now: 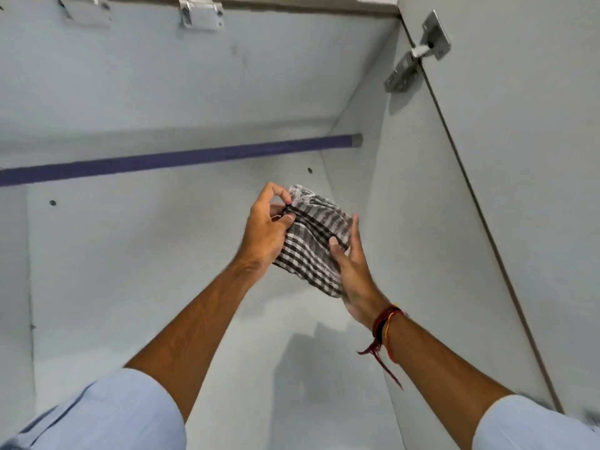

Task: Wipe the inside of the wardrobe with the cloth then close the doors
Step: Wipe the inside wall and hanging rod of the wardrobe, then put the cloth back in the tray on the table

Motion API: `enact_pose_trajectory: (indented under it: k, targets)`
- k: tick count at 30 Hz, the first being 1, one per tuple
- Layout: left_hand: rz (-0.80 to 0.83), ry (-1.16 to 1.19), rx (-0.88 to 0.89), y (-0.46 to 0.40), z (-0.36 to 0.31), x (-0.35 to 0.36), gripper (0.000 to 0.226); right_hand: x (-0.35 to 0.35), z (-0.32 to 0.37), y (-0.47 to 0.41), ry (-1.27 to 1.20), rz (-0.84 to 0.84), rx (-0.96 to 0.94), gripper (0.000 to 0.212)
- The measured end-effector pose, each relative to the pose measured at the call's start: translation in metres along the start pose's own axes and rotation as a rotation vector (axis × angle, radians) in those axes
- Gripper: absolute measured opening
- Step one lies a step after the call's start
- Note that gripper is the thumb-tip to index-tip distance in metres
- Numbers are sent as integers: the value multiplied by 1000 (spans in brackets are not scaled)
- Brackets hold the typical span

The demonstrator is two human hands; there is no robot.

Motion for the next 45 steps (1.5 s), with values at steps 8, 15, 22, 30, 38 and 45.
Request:
enact_pose_trajectory:
  k: [8,15,22,30,38,45]
  targets:
    - [271,197,-438,184,106,69,32,-87,-20,216,147,-442,338,42]
    - [803,295,-773,466,149,179,30,-173,-28,536,265,-844,809,52]
    - [1424,256,-770,741,85,292,34,-214,61,818,556,-1255,1043,60]
    - [1737,237,-719,904,14,421,53,-299,131,958,783,-1376,1236,71]
    - [1855,84,-629,1004,20,537,68,-415,121,1047,748,-1314,1423,86]
    - [1870,18,-584,1057,39,563,80,-460,98,1082,705,-1284,1495,86]
Point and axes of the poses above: each hand's wrist, its own y-axis away from the middle knuckle, its own x-axis out of the palm, z = x × y, the point moved 2 cm from there along -y, towards the middle knuckle, and after that the axes turned 1 degree about y, right-handed, at the moved point
